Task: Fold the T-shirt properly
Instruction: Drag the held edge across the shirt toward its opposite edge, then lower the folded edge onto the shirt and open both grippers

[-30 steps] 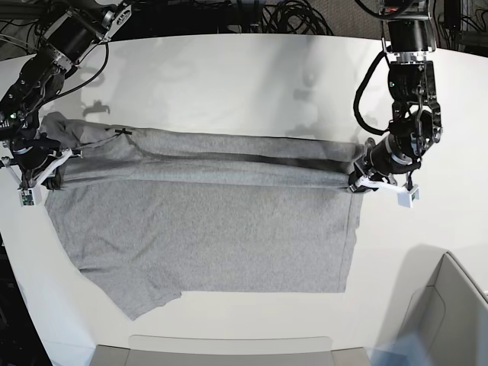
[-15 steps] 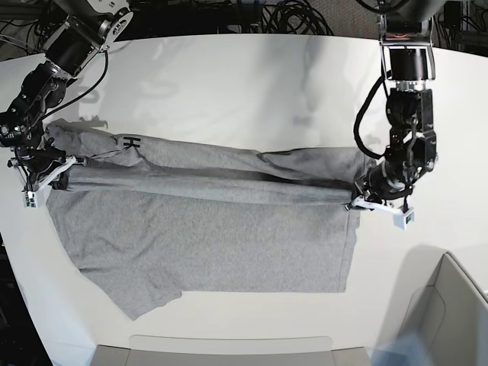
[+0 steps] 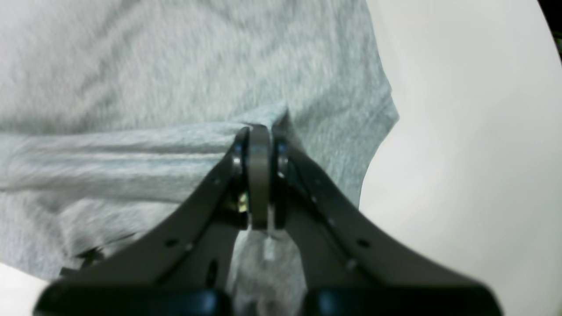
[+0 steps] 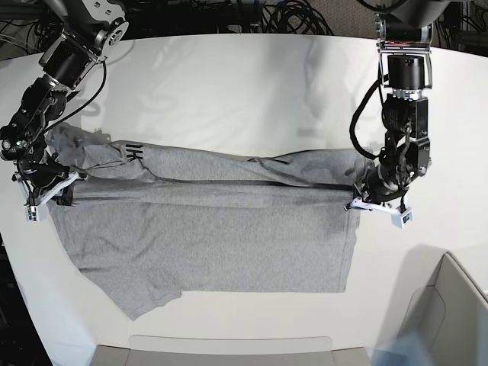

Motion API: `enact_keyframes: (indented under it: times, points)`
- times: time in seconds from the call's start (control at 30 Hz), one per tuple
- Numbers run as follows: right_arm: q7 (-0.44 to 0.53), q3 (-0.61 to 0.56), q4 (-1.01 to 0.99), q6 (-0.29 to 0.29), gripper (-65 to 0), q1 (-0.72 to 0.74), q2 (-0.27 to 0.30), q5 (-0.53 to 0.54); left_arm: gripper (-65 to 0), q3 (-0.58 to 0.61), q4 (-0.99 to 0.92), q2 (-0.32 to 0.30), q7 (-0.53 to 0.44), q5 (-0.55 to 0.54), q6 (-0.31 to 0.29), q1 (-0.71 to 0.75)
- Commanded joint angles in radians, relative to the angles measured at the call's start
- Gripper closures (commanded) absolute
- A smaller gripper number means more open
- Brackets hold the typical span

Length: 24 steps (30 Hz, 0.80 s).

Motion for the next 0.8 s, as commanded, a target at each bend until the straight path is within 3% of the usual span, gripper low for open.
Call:
enact_keyframes:
  times: [0.0,0.27,0.43,0.47,0.6,0.77]
  points:
    - [0.053,0.003,0.002,-0.005,0.0,0.03,0.022,0.01,0.0,-0.007,-0.003,-0.015,-0.031,0.006,-0.002,-0.049]
    - [0.109,0.001,-0.04,-0.005,0.0,0.057,0.023,0.013,0.0,-0.006,-0.057,-0.016,-0.094,0.006,-0.002,-0.072]
    - [0.109,0.001,-0.076,-0.005,-0.8,0.076,0.026,0.01,0.0,0.102,-0.059,-0.018,-0.108,0.006,-0.002,-0.076]
    - [0.109,0.001,-0.077,-0.005,-4.6,0.076,0.029,0.01,0.0,0.114,-0.059,-0.018,-0.108,0.006,-0.002,-0.076]
    - [0.109,0.001,-0.074,-0.005,-17.1,0.076,0.031,0.013,-12.3,0.141,-0.052,-0.018,-0.108,0.006,0.0,-0.076]
    - [0.109,0.004,-0.071,-0.005,-19.2,0.076,0.052,0.024,-14.9,0.132,0.007,-0.018,-0.101,0.006,0.008,-0.07]
